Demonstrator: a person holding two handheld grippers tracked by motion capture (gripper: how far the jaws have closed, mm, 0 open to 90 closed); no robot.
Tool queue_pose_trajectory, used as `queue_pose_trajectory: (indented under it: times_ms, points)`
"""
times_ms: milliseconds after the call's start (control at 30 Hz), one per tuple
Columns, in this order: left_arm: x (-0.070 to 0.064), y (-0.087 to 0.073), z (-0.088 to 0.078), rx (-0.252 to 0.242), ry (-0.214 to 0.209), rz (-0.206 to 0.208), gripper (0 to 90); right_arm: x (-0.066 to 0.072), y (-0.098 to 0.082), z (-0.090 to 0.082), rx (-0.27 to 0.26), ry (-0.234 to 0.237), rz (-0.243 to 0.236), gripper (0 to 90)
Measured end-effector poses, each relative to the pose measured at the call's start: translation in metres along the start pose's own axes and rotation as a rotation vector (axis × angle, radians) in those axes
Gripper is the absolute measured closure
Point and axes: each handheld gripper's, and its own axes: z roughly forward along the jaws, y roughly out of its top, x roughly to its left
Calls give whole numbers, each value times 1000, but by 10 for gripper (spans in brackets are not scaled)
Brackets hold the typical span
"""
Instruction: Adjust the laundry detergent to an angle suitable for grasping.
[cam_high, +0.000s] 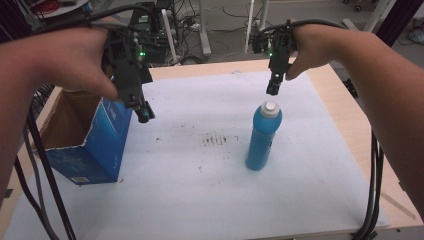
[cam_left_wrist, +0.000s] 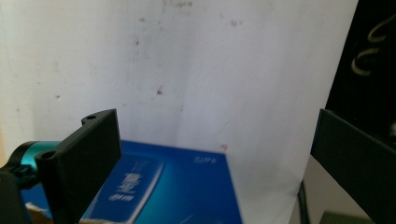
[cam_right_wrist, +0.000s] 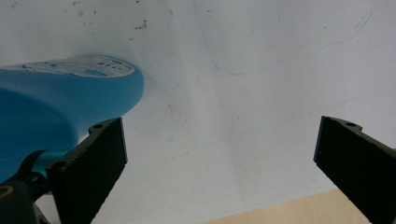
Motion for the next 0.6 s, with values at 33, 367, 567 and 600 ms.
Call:
queue_pose_trajectory:
  times_ms: [33,367,567,600]
  points:
    - [0,0,0,0,0,0,18,0,0,0,0,0,0,19]
    - [-53,-5,18,-185,-2,-136,17,0,-1,-5,-22,1,-5,18]
    - [-71,-2,21,-269,27,-241,18,4,2,-5,-19,-7,-28,19]
    - [-74,-1,22,-272,23,-242,18,5,2,-6,-18,-9,-26,18]
